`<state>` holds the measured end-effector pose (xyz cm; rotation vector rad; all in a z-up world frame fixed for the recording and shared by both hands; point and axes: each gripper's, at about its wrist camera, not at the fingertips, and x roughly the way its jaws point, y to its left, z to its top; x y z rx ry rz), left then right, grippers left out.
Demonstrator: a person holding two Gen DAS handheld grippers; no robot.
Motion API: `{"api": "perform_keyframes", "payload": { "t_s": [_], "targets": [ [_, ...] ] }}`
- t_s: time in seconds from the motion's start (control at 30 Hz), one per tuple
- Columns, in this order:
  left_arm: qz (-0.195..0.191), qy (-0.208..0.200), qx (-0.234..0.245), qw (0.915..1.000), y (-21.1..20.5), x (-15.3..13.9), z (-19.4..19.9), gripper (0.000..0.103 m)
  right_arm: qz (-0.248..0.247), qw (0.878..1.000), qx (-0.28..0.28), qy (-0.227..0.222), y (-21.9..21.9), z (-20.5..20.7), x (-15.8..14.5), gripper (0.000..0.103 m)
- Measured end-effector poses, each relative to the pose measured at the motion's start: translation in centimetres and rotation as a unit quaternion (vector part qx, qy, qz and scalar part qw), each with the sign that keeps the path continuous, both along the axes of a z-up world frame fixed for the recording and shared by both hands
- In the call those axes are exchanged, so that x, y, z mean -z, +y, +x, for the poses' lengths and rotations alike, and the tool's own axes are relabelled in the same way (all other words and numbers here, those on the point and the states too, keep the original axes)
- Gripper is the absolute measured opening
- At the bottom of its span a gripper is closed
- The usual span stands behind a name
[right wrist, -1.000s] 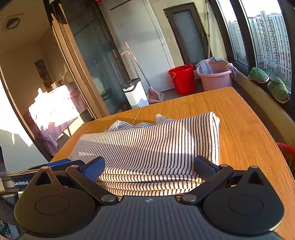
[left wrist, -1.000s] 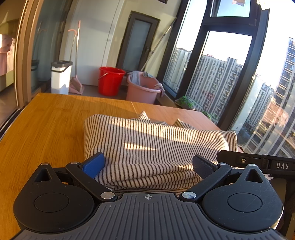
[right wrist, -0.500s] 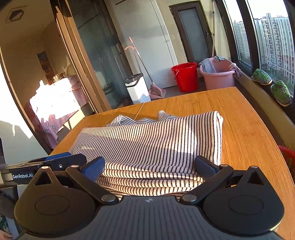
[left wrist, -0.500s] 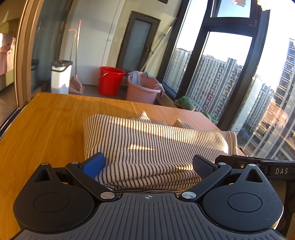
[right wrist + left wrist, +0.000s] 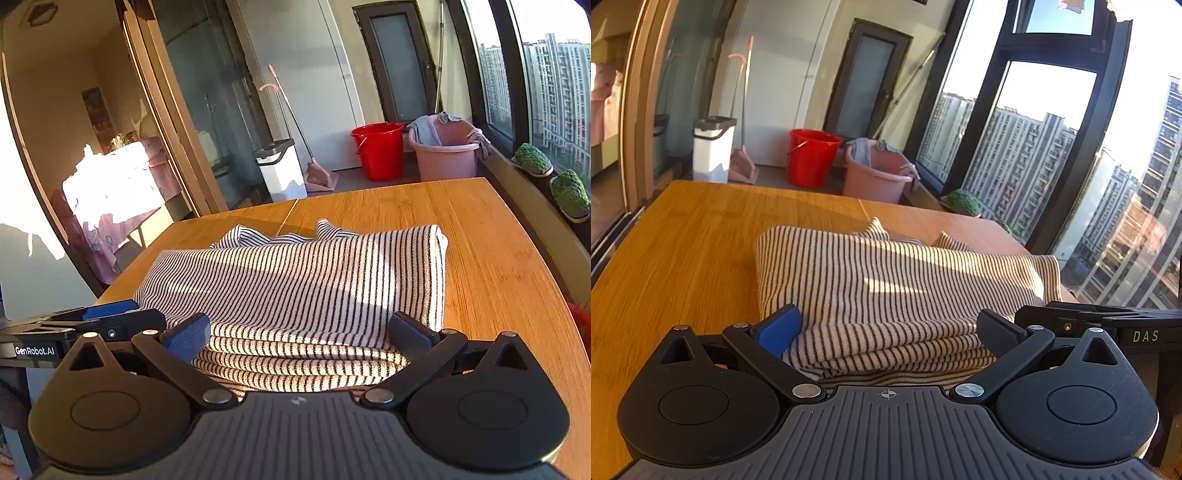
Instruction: Fold clothes
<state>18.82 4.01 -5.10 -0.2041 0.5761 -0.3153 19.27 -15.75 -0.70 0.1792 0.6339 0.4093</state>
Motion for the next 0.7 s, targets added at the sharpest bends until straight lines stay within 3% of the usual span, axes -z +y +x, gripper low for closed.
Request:
{"api": "perform_keyframes", "payload": {
  "t_s": [0.23,0.4,0.47,0.6,0.7],
  "targets": [
    [-0.001,0.002,-0.004,1.0,0.0,0.0,-0.1,0.103,-0.02,1.0,-0.002,-0.002,0.1,-0.4,-0.4,0.103],
    [0.003,0.002,-0.004,1.0,-0.1,0.0,-0.2,0.103,-0.017,0.999,0.032,-0.027,-0.8,-2.4,-2.6,0.102],
    [0.004,0.002,-0.005,1.0,-0.2,0.0,-0.3,0.103,-0.012,0.998,0.041,-0.039,-1.4,-3.0,-3.3,0.094],
    [0.003,0.002,-0.005,1.0,-0.4,0.0,-0.4,0.103,-0.003,0.998,0.057,0.006,-2.2,-2.2,-1.5,0.074],
    [-0.001,0.002,-0.004,1.0,-0.3,-0.1,-0.4,0.103,-0.02,0.996,0.078,0.026,-2.7,-1.7,0.2,0.075]
  ]
}}
